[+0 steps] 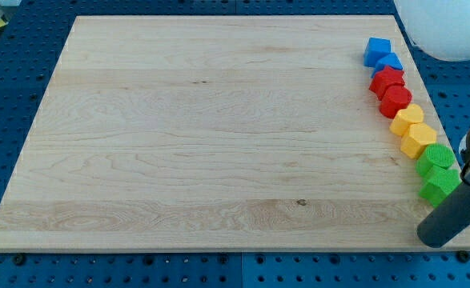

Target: Move the green star to the left of the board

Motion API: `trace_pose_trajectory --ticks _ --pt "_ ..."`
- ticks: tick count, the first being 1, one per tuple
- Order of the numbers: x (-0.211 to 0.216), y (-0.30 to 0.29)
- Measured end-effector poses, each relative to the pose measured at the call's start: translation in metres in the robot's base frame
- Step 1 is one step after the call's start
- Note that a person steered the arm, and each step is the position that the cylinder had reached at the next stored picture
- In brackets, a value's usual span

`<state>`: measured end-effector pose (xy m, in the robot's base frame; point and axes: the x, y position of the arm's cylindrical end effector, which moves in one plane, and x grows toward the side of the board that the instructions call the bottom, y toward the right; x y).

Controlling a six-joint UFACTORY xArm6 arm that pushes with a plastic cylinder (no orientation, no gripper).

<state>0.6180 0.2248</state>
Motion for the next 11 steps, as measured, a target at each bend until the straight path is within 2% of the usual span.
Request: trace_pose_trajectory --ticks 5,6,7,9,11 --pt "-0.004 0.105" --pt "-0.035 0.111" --pt "-0.058 0.108" --pt "-0.058 0.070" --pt "-0.058 0.059"
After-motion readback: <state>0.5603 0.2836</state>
